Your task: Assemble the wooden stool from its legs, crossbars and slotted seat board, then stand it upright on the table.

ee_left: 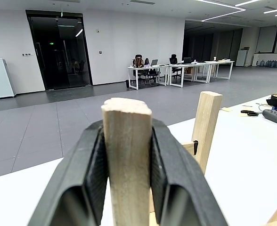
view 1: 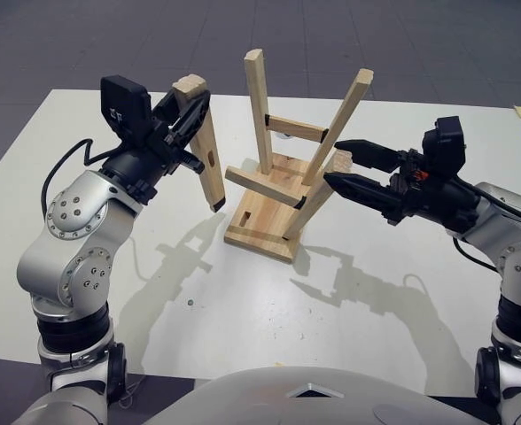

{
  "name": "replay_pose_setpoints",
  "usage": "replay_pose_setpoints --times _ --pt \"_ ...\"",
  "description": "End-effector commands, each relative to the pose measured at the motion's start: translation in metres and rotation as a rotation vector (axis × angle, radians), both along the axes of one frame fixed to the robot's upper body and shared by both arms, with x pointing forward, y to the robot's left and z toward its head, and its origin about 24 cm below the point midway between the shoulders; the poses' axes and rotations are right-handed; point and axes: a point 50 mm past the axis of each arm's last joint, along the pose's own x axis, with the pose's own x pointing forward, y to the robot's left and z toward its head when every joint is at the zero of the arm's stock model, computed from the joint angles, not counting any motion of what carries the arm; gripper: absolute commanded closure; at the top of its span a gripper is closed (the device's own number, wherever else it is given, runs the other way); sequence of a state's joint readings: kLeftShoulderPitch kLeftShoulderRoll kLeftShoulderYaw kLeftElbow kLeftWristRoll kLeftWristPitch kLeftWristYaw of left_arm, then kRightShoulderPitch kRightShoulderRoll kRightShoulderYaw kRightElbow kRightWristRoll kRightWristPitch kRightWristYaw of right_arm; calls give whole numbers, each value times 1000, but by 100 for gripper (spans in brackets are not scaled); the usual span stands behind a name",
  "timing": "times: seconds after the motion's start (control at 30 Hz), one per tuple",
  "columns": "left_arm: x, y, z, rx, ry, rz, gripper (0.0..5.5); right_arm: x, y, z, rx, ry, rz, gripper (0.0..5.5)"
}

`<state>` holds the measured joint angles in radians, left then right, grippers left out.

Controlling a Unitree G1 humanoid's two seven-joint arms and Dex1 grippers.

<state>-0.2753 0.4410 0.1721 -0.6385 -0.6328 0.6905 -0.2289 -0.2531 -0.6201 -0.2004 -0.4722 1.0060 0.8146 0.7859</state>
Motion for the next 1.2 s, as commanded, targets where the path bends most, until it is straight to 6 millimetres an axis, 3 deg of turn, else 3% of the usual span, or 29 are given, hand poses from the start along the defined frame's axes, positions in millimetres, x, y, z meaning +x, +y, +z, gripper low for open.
replay_pose_setpoints --times 0.03,0.13,0.2,0.37,0.6,0.83,1.0,1.2 --pt "3 -2 6 -17 -18 -11 448 1 4 -1 -55 -20 34 258" --pt "5 0 7 -24 -21 -5 448 0 -1 -5 -101 -11 37 316" --pt "5 0 7 -23 -21 -2 448 0 -3 -6 -123 -17 38 323" --pt "6 -1 6 -27 -19 -3 448 3 2 -11 -144 -37 3 328" --pt "11 1 10 -29 -35 48 448 1 10 -35 -242 -55 -141 340" --pt "14 -1 14 -145 -21 78 448 -7 12 -46 -233 -37 -193 340" --pt "4 -7 3 34 -16 29 448 -8 16 -47 -212 -33 -200 340" --pt "3 -17 2 10 -24 1 448 -8 19 -48 -207 -33 -198 340"
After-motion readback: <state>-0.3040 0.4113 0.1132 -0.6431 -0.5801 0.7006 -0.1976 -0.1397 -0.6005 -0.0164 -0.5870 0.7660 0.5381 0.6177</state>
